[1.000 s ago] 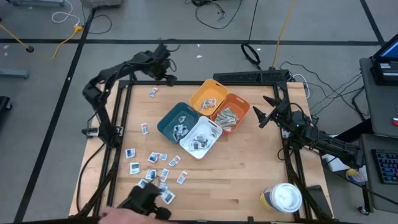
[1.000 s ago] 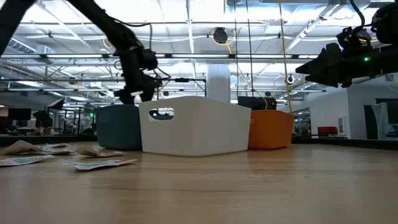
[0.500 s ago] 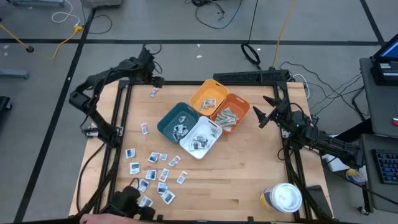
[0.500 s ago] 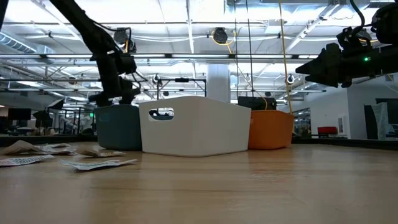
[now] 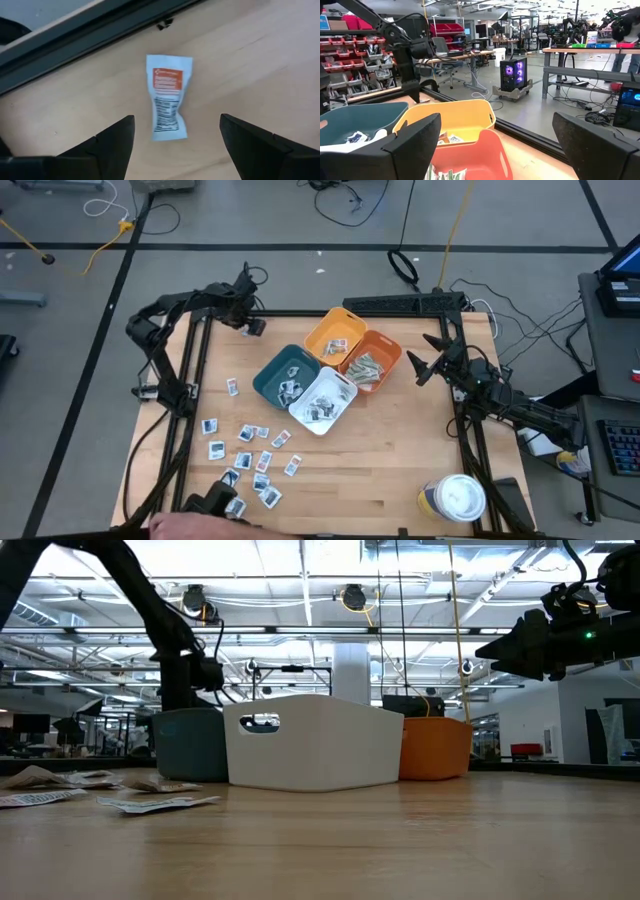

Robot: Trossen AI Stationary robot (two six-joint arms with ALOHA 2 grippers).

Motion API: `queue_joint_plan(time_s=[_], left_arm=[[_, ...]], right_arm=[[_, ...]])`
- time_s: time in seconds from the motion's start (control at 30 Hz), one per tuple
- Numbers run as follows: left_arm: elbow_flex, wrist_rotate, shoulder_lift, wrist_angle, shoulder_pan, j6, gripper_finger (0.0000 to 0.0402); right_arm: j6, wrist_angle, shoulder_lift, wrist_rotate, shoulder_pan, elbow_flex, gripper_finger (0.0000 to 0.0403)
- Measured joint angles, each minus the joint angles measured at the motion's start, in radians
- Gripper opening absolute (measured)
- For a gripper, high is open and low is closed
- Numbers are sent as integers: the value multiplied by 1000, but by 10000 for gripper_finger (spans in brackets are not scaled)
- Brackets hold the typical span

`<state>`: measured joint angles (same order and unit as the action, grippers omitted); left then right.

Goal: Pick & Place First Aid Supplies
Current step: Put the orange ointment pack into the yellow bin

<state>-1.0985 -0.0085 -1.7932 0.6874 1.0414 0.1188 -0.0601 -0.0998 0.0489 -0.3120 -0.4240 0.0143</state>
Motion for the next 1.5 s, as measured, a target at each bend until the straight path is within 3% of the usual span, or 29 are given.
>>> queue_joint_plan(time_s=[0.17, 0.3, 0.77, 1.5], left_arm=[[0, -50, -10, 0, 1, -11, 274], [0, -64, -20, -1, 1, -12, 234], [0, -23, -30, 6, -18, -9, 11], [-1, -33, 256, 129, -66, 94, 1]], right_arm=[[0, 0, 0, 0, 0, 0, 377], [0, 0, 0, 0, 0, 0, 377], [0, 0, 0, 0, 0, 0, 377], [0, 0, 0, 0, 0, 0, 377]])
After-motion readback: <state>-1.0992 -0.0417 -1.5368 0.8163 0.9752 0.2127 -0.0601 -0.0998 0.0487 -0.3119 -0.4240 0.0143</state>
